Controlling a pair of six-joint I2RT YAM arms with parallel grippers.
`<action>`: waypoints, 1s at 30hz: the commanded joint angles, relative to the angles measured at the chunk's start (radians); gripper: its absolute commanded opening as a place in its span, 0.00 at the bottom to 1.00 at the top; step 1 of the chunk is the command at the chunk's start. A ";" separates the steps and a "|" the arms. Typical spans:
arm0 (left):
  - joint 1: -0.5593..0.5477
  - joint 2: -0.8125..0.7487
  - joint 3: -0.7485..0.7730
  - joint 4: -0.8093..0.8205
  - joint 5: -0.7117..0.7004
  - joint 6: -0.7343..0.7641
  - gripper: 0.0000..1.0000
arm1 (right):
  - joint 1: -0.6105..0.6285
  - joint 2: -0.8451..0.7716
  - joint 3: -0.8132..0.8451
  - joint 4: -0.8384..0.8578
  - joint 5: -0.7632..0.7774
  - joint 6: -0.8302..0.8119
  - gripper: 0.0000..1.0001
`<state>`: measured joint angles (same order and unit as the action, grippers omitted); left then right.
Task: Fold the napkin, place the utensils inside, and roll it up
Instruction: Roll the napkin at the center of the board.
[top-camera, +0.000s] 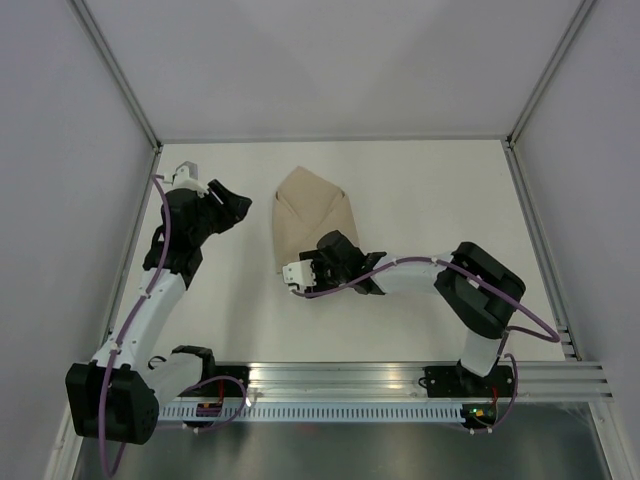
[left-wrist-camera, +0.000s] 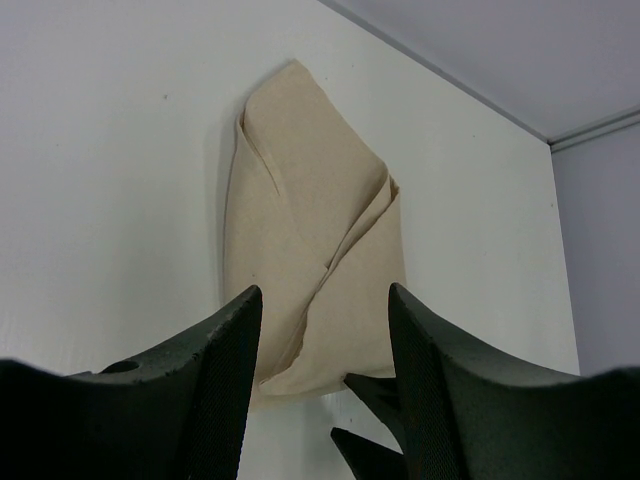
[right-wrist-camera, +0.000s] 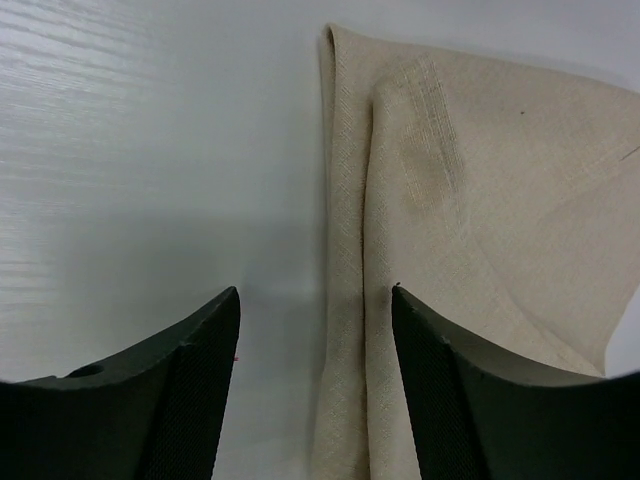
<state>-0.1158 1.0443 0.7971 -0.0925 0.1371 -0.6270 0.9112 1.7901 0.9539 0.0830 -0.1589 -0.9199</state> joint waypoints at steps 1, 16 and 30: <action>-0.004 0.003 -0.010 0.060 0.027 0.049 0.59 | -0.005 0.032 0.003 0.119 0.082 -0.022 0.67; -0.005 0.017 -0.030 0.079 0.033 0.062 0.59 | -0.014 0.107 0.000 0.149 0.128 -0.036 0.59; -0.004 0.033 -0.029 0.080 0.052 0.084 0.58 | -0.069 0.111 -0.004 0.084 0.061 -0.031 0.55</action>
<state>-0.1154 1.0744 0.7670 -0.0502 0.1638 -0.5915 0.8597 1.8915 0.9653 0.2481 -0.0742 -0.9508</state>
